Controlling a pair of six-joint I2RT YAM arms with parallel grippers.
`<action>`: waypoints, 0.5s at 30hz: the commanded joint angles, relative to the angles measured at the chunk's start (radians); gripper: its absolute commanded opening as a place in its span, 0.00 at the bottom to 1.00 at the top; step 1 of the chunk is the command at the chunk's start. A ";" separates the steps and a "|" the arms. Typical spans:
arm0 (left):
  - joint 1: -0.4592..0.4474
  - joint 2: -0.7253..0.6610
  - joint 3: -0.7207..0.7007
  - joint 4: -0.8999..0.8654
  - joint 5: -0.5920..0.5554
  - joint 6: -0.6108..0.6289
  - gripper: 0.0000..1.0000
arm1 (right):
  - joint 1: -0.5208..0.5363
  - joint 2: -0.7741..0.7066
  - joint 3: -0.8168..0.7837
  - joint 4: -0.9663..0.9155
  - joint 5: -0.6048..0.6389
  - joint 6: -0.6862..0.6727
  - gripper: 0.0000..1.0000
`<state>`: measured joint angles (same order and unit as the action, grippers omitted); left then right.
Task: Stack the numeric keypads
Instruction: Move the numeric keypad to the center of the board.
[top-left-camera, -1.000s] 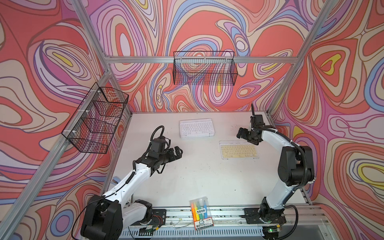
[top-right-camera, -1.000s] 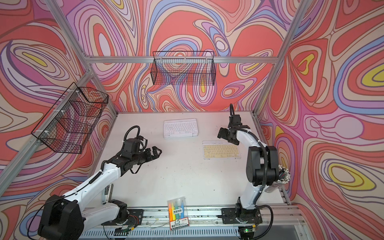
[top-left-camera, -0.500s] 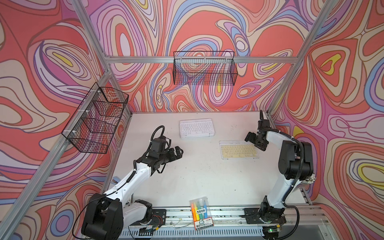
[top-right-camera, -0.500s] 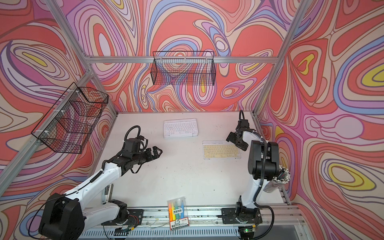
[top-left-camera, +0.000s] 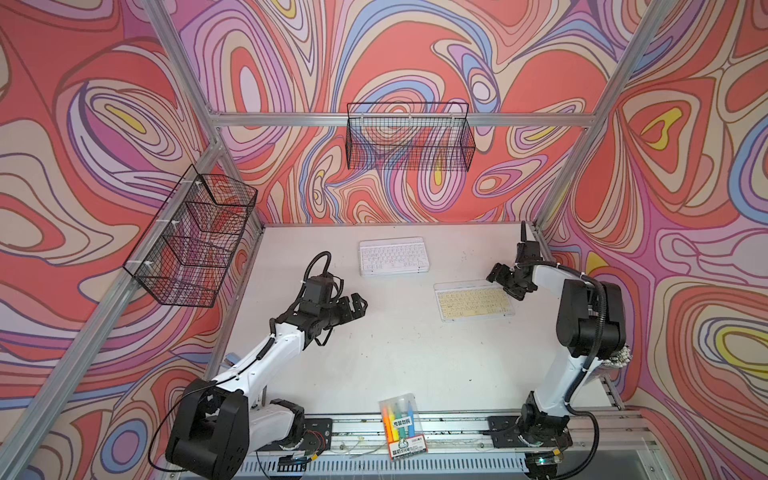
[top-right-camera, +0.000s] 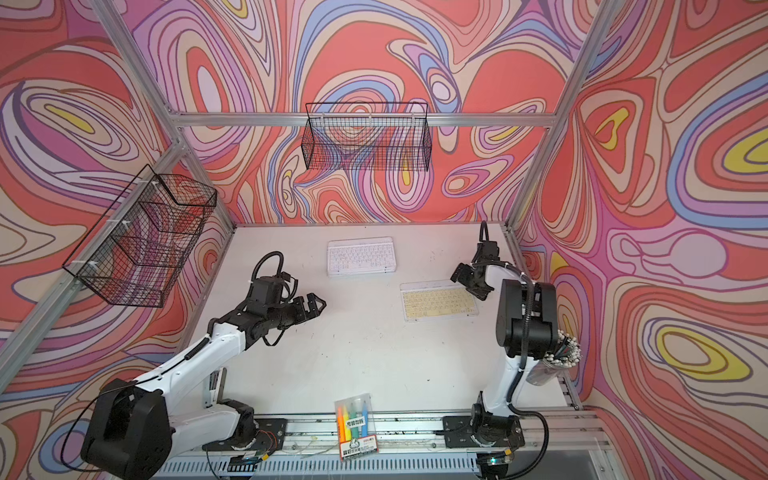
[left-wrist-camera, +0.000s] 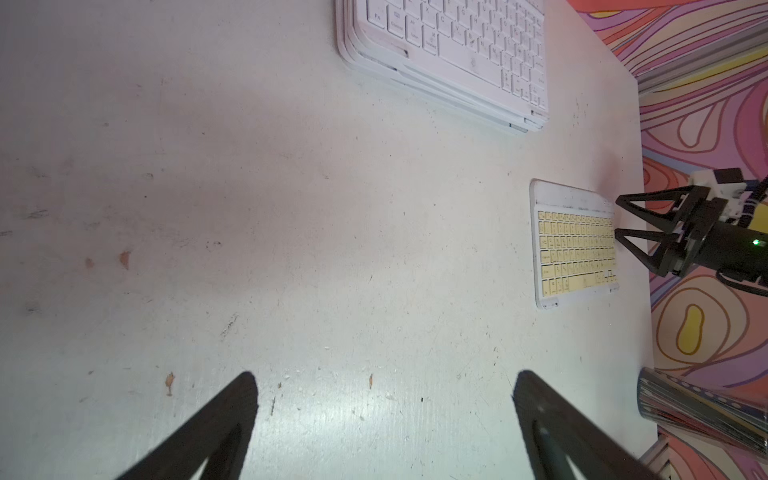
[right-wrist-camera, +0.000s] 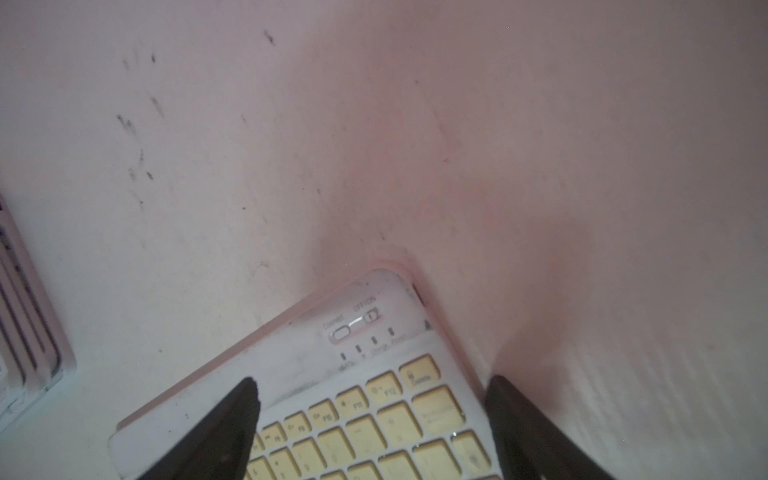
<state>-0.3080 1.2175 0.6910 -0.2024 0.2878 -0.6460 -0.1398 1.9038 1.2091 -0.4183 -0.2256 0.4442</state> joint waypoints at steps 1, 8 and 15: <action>-0.003 0.026 -0.003 0.028 0.007 0.010 0.99 | 0.032 0.004 -0.064 -0.036 -0.148 0.050 0.86; -0.003 0.080 -0.011 0.081 0.041 -0.012 0.99 | 0.199 -0.050 -0.201 0.002 -0.134 0.108 0.86; -0.004 0.110 -0.013 0.092 0.050 -0.009 0.99 | 0.411 -0.068 -0.286 0.110 -0.111 0.234 0.86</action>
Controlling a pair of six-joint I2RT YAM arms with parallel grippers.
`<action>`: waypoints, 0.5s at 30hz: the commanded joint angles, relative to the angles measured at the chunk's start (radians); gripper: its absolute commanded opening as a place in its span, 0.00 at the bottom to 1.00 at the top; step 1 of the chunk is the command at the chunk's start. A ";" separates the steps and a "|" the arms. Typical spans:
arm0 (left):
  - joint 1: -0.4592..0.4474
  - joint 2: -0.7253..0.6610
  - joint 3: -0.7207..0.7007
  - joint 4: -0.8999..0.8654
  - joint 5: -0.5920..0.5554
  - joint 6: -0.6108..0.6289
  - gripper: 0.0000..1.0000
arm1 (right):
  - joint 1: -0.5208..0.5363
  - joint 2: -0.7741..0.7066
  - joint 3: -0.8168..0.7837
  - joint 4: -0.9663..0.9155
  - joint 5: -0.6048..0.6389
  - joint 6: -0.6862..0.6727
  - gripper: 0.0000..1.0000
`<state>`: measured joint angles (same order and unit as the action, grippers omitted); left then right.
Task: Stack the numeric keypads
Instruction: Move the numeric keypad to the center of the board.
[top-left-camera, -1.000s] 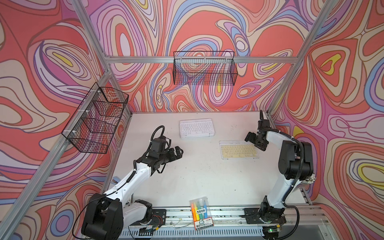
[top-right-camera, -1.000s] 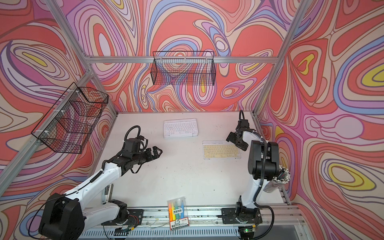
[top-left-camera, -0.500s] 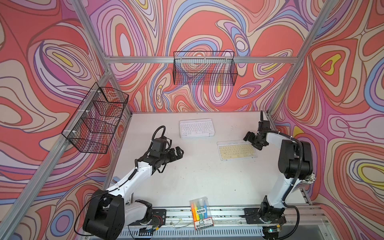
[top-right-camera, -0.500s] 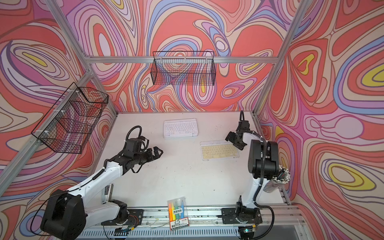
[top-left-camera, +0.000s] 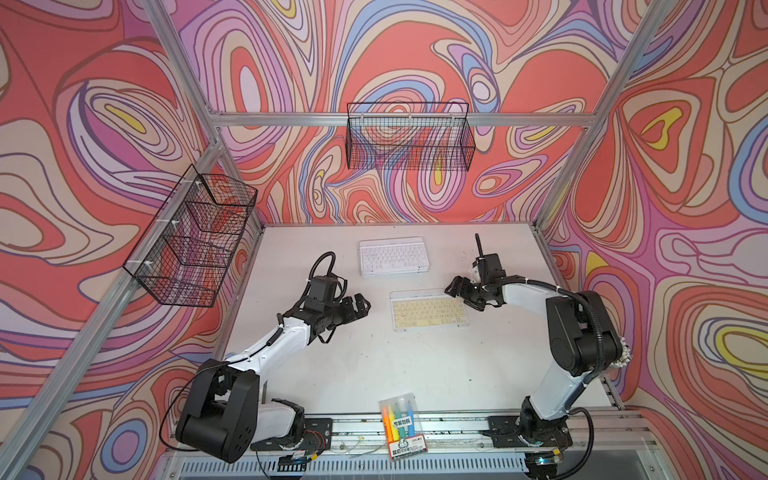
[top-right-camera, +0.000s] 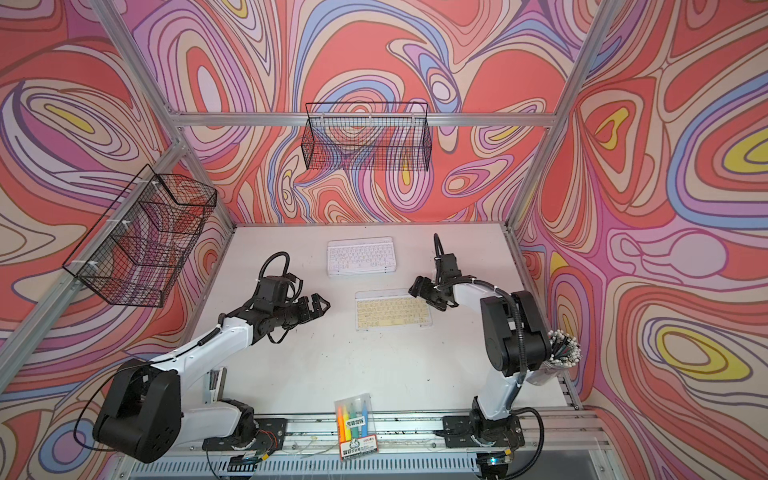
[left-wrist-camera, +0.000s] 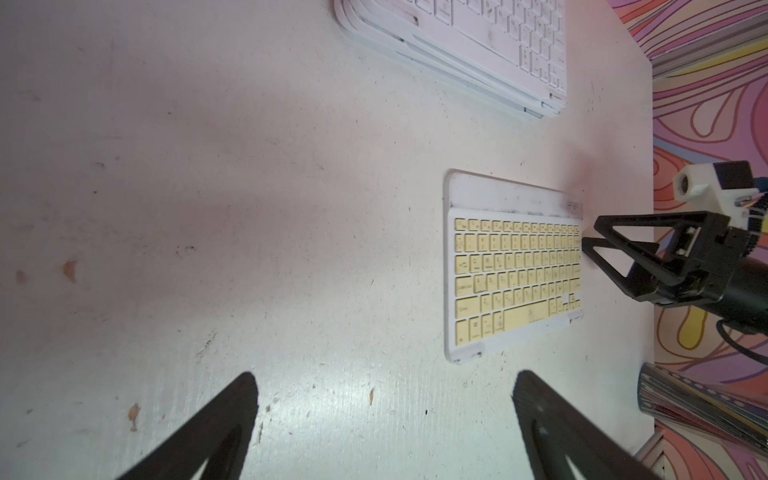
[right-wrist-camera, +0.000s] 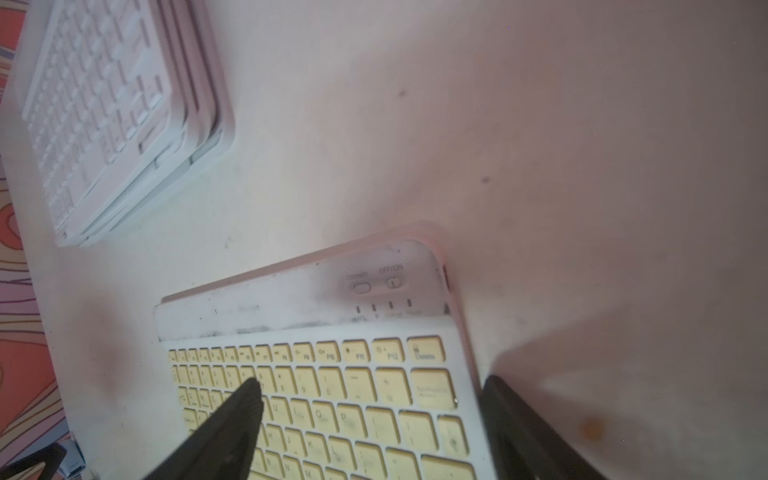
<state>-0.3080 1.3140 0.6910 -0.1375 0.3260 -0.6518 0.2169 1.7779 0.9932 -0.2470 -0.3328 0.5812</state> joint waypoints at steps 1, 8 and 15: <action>-0.005 0.021 -0.010 0.026 0.011 -0.003 0.99 | 0.082 0.067 -0.070 -0.043 -0.016 0.122 0.85; -0.007 0.044 0.009 -0.031 -0.013 0.000 0.99 | 0.217 0.071 0.010 -0.087 0.086 0.166 0.86; -0.078 0.052 0.097 -0.208 -0.200 0.016 1.00 | 0.280 0.000 0.169 -0.318 0.396 0.094 0.89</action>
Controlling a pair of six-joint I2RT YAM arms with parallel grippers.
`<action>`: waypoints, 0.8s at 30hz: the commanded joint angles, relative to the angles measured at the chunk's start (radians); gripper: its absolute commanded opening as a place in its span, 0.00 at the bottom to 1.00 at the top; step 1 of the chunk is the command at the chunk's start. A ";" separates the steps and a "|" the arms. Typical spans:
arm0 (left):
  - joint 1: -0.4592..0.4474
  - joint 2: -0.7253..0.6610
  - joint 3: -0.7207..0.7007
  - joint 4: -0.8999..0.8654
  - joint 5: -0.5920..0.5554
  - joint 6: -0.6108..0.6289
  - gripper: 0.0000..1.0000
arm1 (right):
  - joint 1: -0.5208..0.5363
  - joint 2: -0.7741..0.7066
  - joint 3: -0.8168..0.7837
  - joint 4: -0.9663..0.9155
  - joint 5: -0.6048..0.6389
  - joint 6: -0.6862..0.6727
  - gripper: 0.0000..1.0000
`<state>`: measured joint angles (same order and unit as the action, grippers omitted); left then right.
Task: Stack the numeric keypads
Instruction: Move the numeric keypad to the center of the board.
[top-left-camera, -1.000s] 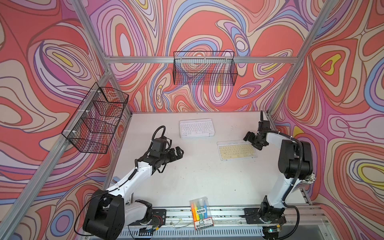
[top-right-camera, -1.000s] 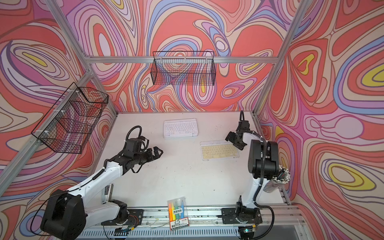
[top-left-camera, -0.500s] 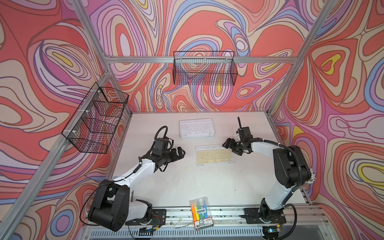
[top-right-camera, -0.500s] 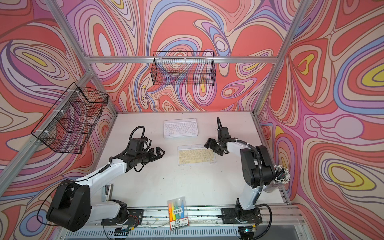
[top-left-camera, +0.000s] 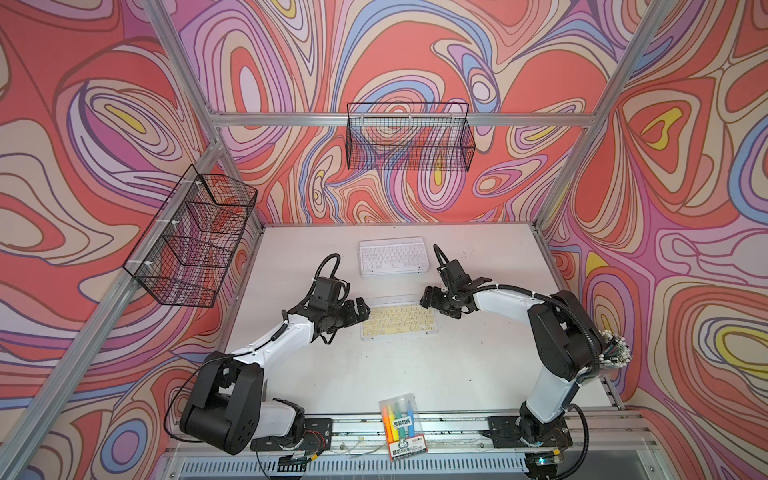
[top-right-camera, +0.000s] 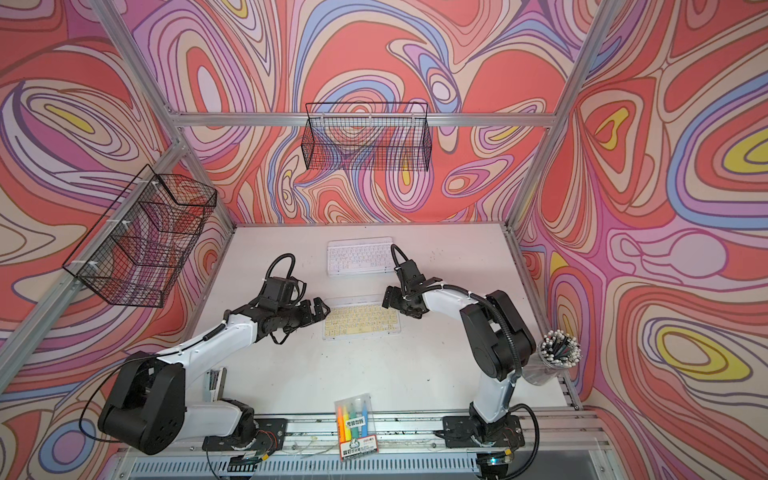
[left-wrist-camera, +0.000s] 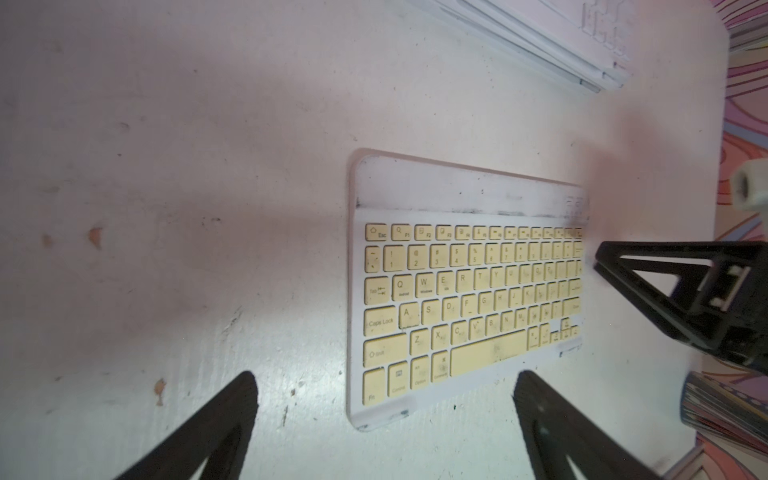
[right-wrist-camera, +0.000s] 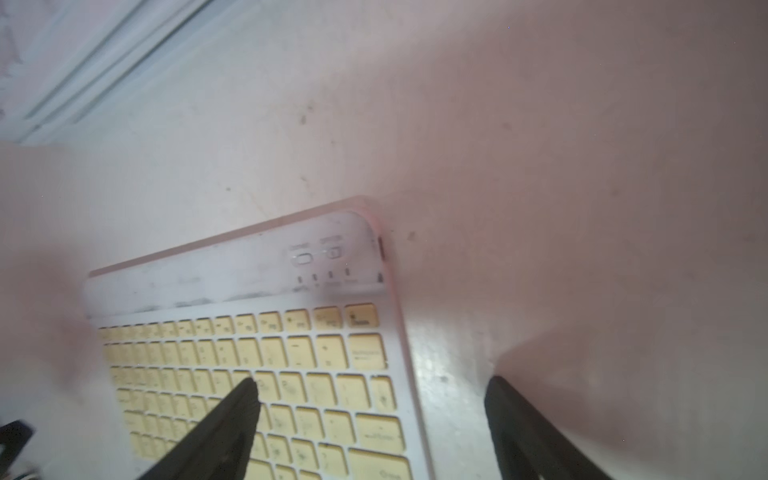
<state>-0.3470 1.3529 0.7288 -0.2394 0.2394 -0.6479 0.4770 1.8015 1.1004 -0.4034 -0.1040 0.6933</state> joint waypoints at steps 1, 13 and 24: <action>-0.059 0.018 0.077 -0.131 -0.147 0.012 1.00 | 0.028 -0.024 0.085 -0.186 0.179 -0.025 0.89; -0.207 0.124 0.191 -0.235 -0.320 -0.038 1.00 | 0.166 0.161 0.355 -0.485 0.400 -0.013 0.95; -0.210 0.193 0.214 -0.194 -0.272 -0.043 1.00 | 0.166 0.143 0.248 -0.317 0.270 -0.044 0.91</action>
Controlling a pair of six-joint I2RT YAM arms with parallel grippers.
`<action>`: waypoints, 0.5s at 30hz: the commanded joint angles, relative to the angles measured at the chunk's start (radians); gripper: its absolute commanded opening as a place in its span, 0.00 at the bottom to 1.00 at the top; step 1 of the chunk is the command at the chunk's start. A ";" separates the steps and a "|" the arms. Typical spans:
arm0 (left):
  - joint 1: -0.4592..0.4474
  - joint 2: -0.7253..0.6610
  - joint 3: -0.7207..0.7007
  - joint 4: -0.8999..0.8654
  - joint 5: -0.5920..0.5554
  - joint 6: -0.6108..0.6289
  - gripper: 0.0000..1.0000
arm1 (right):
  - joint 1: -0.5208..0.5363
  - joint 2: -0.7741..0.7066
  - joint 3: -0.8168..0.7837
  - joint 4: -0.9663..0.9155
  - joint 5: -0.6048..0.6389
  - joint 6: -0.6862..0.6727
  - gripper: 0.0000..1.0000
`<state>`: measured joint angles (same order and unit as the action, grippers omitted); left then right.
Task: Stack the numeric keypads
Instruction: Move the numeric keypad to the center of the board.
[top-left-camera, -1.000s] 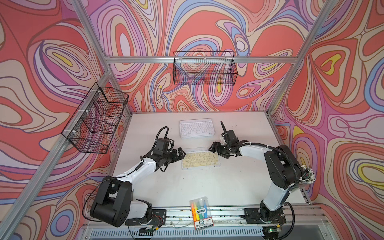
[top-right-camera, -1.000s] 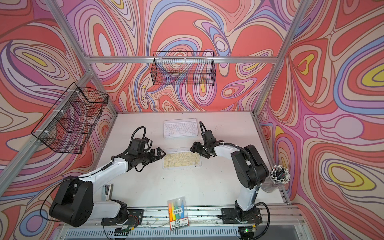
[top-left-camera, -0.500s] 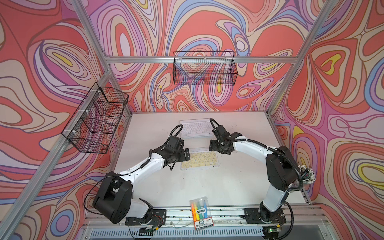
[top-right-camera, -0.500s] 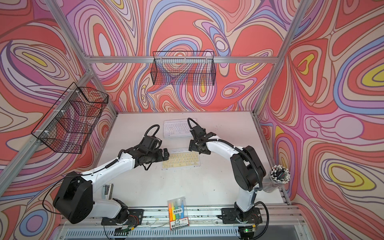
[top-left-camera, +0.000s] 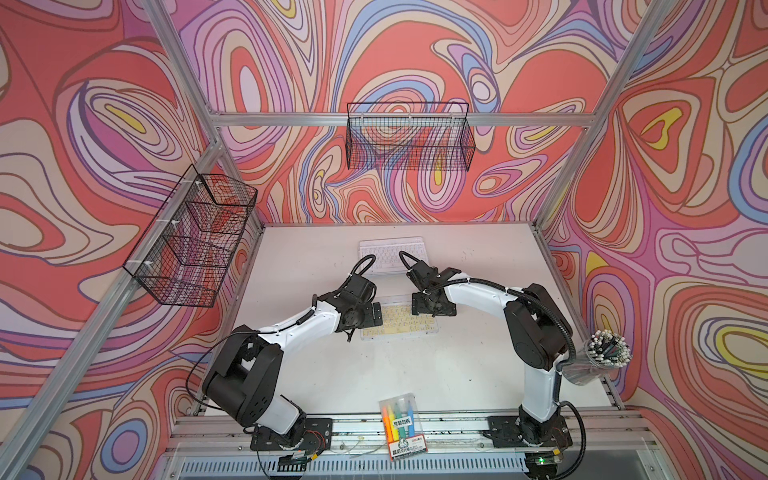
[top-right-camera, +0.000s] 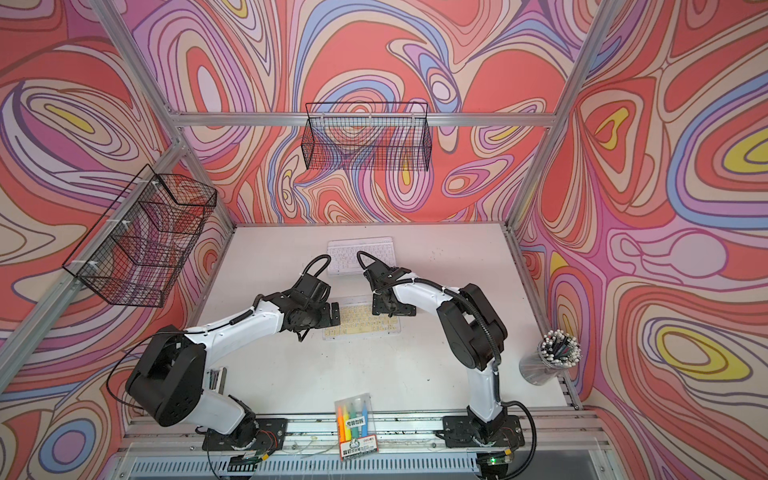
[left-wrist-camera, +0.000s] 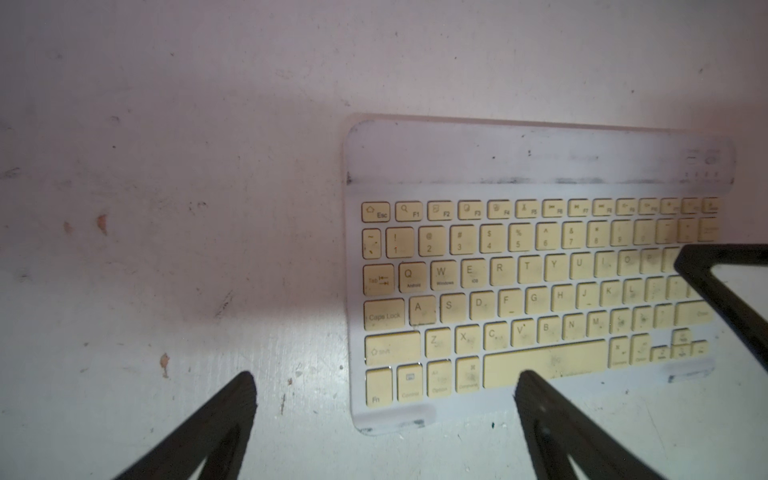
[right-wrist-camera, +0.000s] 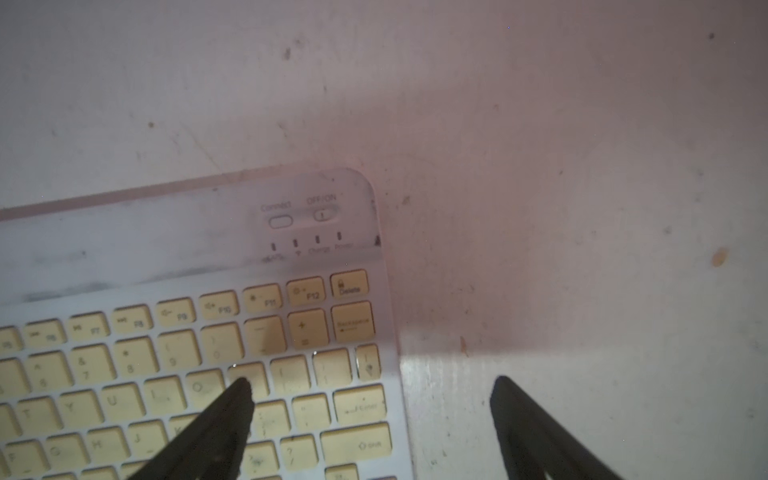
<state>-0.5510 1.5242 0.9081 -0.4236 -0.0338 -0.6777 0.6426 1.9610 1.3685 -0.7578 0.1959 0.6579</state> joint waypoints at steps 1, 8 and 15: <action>-0.006 0.028 0.038 -0.010 0.005 -0.013 1.00 | 0.000 -0.014 -0.023 0.045 -0.042 -0.010 0.90; -0.007 0.059 0.040 0.021 0.032 -0.023 0.98 | -0.001 -0.016 -0.041 0.095 -0.074 -0.018 0.84; -0.007 0.083 0.038 0.054 0.059 -0.026 0.94 | -0.013 -0.012 -0.049 0.097 -0.100 -0.030 0.83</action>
<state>-0.5510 1.5867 0.9283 -0.3882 0.0101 -0.6868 0.6392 1.9610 1.3380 -0.6754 0.1127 0.6331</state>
